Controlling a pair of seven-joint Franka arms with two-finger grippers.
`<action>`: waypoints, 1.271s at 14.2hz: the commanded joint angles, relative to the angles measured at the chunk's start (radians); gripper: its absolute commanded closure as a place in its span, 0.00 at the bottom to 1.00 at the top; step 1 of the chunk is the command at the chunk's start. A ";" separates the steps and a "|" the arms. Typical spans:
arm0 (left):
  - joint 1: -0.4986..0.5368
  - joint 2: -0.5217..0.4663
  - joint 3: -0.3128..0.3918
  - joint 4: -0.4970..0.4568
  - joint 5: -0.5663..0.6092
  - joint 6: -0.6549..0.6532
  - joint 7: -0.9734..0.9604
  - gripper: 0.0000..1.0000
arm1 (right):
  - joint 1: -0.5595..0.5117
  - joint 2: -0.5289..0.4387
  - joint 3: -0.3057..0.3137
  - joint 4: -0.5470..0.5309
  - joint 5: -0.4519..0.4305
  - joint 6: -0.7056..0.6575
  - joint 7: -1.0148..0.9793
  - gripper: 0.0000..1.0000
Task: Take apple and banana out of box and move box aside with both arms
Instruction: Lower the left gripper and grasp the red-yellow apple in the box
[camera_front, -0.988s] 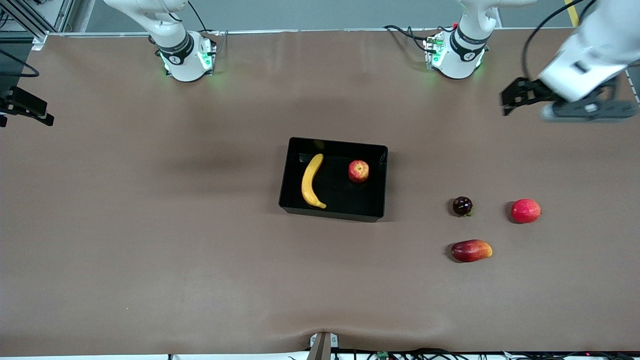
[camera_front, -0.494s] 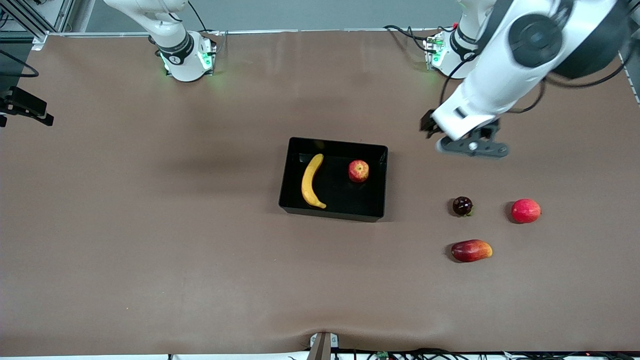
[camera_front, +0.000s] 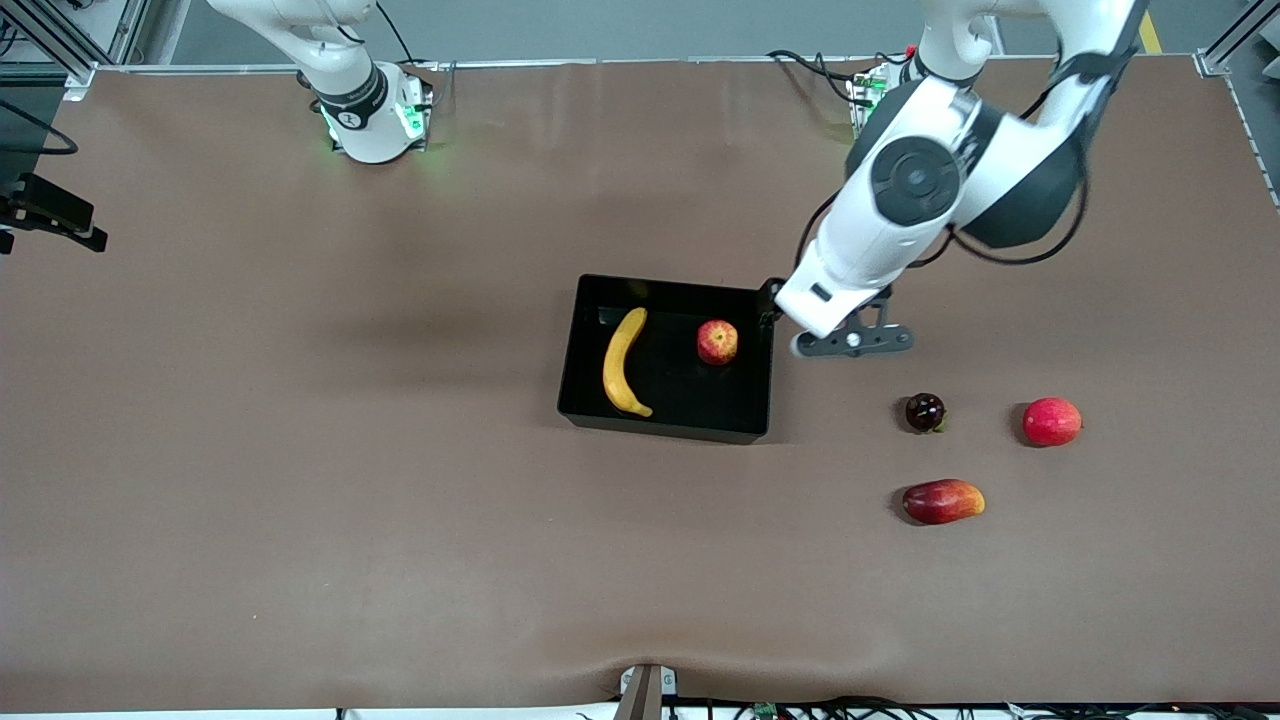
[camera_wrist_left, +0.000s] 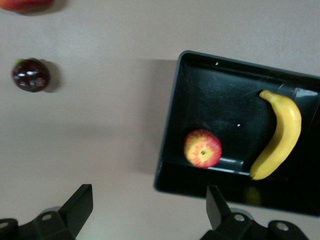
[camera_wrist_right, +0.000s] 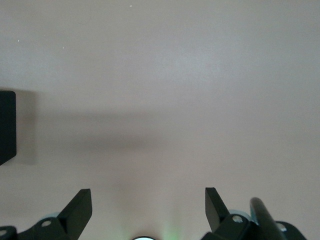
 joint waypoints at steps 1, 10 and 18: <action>-0.025 0.003 -0.003 -0.081 0.022 0.135 -0.109 0.00 | -0.021 0.010 0.015 0.020 0.001 -0.015 0.008 0.00; -0.146 0.222 -0.001 -0.103 0.224 0.348 -0.471 0.00 | -0.026 0.010 0.015 0.020 0.001 -0.015 0.008 0.00; -0.178 0.319 0.000 -0.102 0.298 0.378 -0.551 0.00 | -0.026 0.011 0.016 0.018 0.003 -0.013 0.008 0.00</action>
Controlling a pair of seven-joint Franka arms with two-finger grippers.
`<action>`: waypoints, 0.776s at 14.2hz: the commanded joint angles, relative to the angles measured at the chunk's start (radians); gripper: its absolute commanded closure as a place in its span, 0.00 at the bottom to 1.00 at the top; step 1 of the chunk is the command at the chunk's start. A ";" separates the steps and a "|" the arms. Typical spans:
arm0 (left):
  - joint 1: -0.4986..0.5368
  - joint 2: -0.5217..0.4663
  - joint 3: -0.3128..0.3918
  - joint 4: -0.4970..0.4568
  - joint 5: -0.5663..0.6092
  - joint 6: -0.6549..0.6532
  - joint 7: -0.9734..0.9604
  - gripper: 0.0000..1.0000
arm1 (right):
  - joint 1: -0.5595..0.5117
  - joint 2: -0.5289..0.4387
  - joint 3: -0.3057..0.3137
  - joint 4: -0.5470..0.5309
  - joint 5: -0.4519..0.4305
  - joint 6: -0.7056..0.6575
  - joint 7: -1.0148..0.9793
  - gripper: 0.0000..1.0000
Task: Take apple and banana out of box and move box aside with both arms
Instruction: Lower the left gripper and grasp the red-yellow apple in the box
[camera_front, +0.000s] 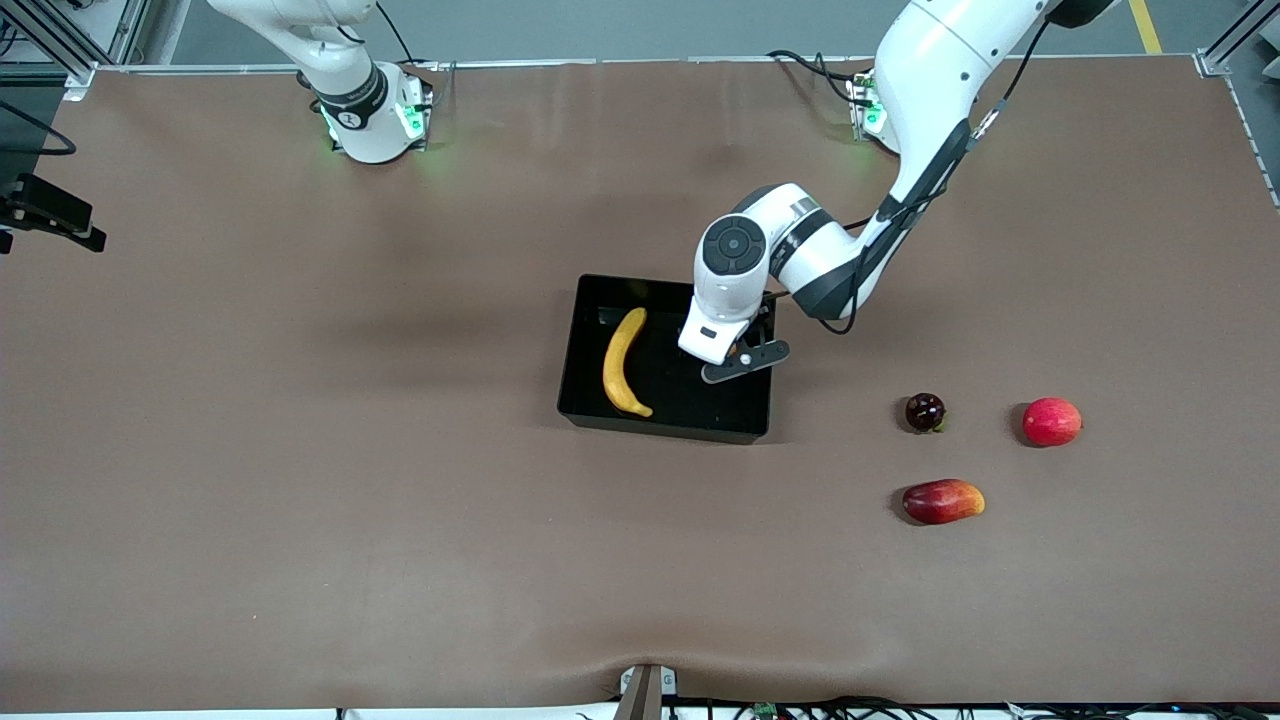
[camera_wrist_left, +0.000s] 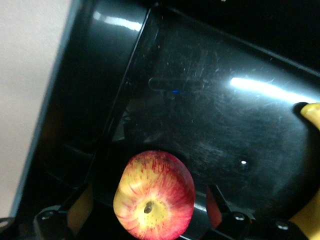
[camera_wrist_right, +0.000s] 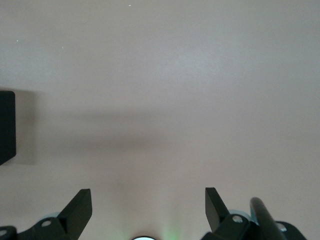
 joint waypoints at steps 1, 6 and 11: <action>-0.017 0.026 0.002 0.015 0.042 0.009 -0.033 0.00 | -0.023 0.010 0.017 0.018 0.003 -0.012 0.007 0.00; -0.020 0.038 0.001 0.016 0.055 0.029 -0.065 1.00 | -0.025 0.010 0.016 0.018 0.003 -0.014 0.007 0.00; -0.020 -0.027 -0.001 0.076 0.067 -0.035 -0.051 1.00 | -0.023 0.010 0.017 0.018 0.003 -0.014 0.007 0.00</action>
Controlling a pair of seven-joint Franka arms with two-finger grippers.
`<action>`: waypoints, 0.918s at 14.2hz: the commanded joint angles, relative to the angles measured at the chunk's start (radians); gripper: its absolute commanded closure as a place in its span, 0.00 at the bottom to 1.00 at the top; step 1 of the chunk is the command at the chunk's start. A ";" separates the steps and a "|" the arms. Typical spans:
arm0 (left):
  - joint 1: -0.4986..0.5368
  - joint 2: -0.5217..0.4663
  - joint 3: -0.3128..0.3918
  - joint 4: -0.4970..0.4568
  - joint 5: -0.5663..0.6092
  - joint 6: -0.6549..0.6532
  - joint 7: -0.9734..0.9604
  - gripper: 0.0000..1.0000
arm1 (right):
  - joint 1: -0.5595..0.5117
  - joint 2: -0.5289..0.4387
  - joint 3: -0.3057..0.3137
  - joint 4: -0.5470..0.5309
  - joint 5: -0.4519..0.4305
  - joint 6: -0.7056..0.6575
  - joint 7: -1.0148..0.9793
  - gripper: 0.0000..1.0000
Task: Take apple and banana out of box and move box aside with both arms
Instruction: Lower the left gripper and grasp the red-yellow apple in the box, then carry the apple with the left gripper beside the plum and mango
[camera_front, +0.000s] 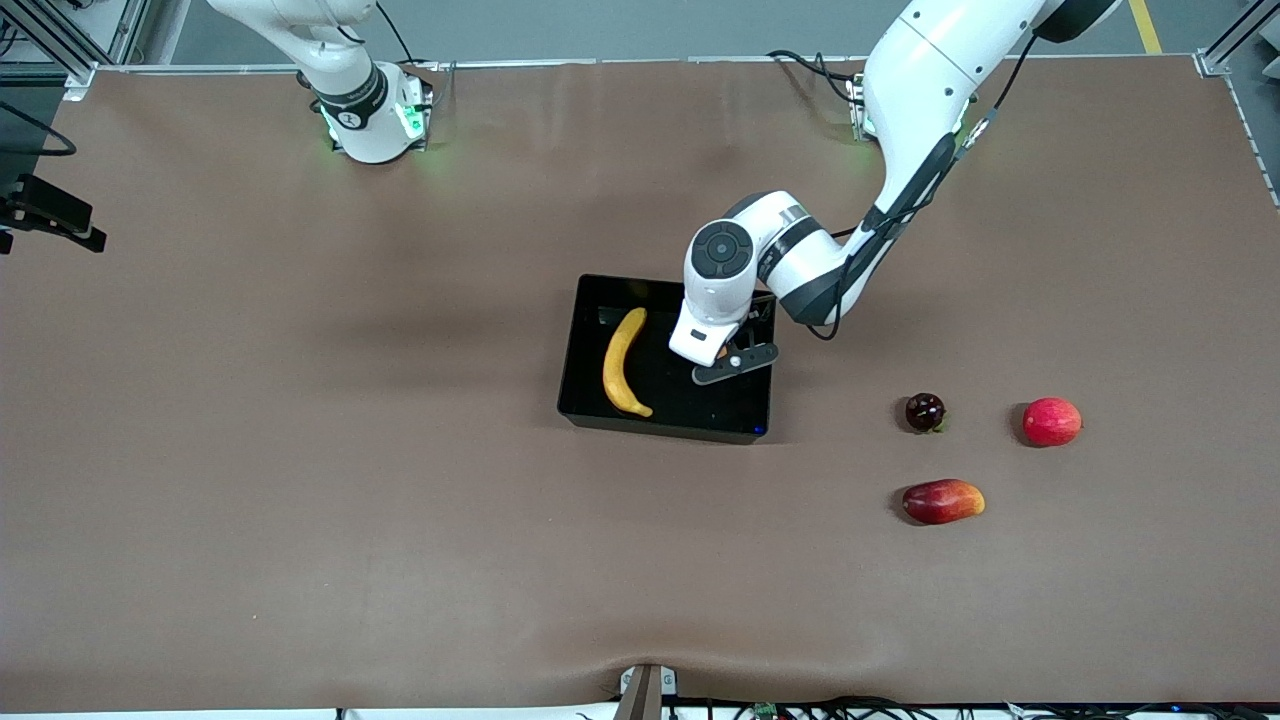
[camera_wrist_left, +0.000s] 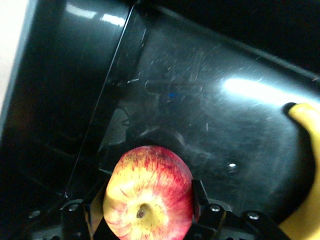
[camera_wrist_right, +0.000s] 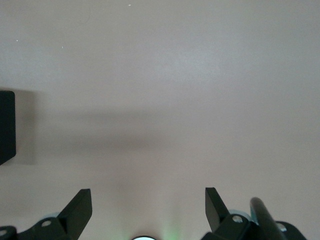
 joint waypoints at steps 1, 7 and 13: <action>-0.005 -0.074 -0.002 0.062 0.029 -0.101 -0.020 1.00 | -0.023 0.010 0.016 0.018 0.003 -0.012 0.007 0.00; 0.079 -0.161 -0.002 0.228 -0.023 -0.322 0.178 1.00 | -0.023 0.010 0.016 0.018 0.003 -0.012 0.007 0.00; 0.297 -0.201 0.000 0.222 -0.052 -0.408 0.526 1.00 | -0.023 0.010 0.017 0.018 0.003 -0.012 0.007 0.00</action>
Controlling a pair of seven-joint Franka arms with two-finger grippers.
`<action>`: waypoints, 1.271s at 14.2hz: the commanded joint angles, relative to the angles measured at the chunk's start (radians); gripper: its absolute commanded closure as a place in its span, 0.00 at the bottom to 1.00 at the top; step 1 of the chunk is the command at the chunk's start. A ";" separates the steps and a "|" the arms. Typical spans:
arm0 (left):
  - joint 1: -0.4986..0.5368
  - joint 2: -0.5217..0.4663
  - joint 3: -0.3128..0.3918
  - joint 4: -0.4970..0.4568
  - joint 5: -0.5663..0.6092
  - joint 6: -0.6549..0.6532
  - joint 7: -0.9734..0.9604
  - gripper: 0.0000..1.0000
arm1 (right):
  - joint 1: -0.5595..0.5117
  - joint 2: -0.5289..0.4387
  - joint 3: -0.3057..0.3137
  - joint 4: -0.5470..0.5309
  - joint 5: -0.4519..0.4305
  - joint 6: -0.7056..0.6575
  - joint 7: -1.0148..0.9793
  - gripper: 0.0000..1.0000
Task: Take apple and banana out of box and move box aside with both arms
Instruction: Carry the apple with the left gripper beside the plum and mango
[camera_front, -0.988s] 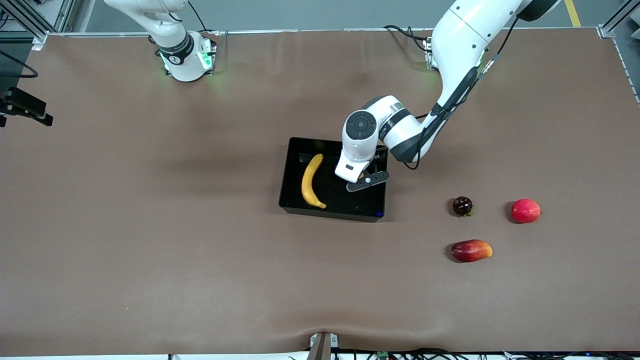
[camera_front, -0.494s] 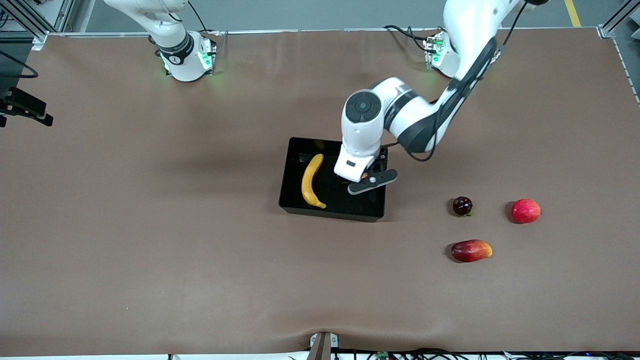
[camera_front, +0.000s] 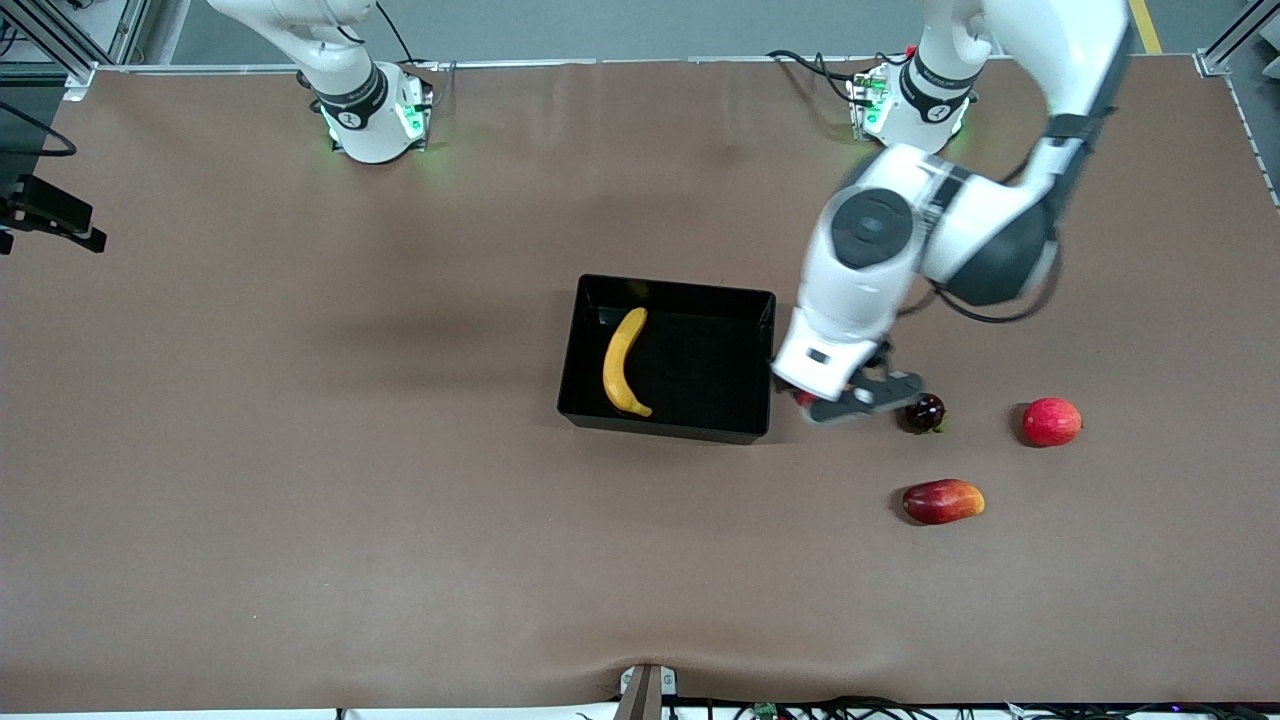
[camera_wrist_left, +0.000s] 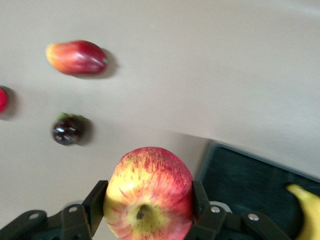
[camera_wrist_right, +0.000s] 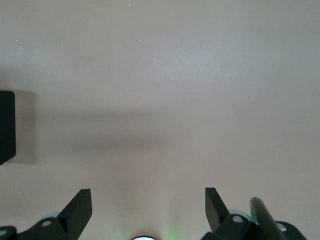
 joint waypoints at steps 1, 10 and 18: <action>0.097 -0.012 -0.005 -0.012 -0.017 -0.038 0.133 1.00 | -0.022 0.009 0.017 0.018 0.003 -0.012 0.007 0.00; 0.340 0.125 -0.002 -0.012 -0.001 0.033 0.294 1.00 | -0.019 0.007 0.020 0.021 0.011 -0.012 0.007 0.00; 0.418 0.234 0.003 -0.057 0.075 0.195 0.347 1.00 | -0.013 0.006 0.019 0.021 0.023 -0.001 0.007 0.00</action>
